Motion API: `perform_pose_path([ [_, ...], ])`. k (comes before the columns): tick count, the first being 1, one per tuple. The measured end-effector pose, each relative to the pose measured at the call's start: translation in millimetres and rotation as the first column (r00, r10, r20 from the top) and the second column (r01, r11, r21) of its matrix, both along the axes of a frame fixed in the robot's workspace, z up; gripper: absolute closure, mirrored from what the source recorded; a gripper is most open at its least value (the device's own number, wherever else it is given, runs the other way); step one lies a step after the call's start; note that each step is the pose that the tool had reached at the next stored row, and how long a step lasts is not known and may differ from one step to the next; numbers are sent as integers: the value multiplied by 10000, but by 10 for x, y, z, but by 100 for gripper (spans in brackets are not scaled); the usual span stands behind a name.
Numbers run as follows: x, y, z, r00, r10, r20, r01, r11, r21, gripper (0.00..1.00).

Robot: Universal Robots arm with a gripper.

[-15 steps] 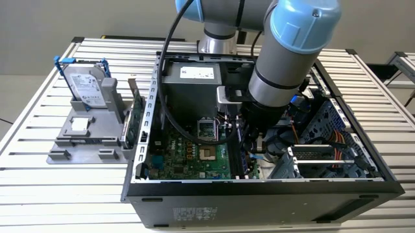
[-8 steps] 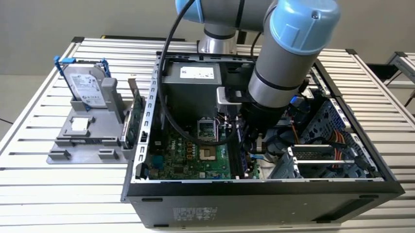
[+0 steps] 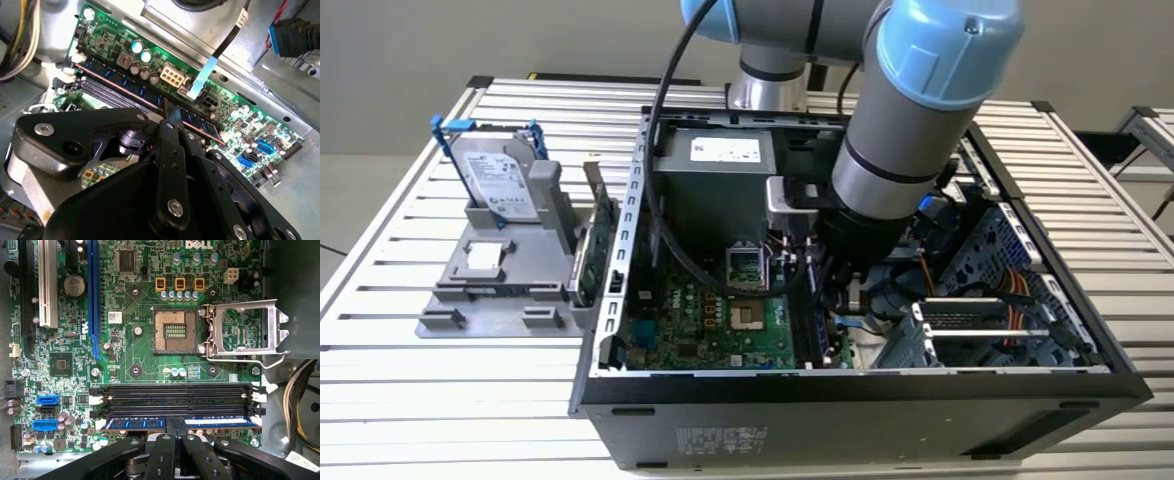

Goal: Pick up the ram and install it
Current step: 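Press down the ram until it locks into place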

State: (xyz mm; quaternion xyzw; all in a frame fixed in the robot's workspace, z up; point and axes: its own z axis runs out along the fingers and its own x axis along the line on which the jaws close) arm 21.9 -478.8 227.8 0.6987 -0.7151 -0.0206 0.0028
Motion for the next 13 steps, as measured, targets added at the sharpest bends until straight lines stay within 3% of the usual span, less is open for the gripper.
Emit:
perform_pose_path([
  [6, 0, -1, 152, 10000, 1, -2, -1, 10000, -6, 100],
  [13, 0, -1, 267, 10000, 1, -2, -1, 10000, -5, 100],
])
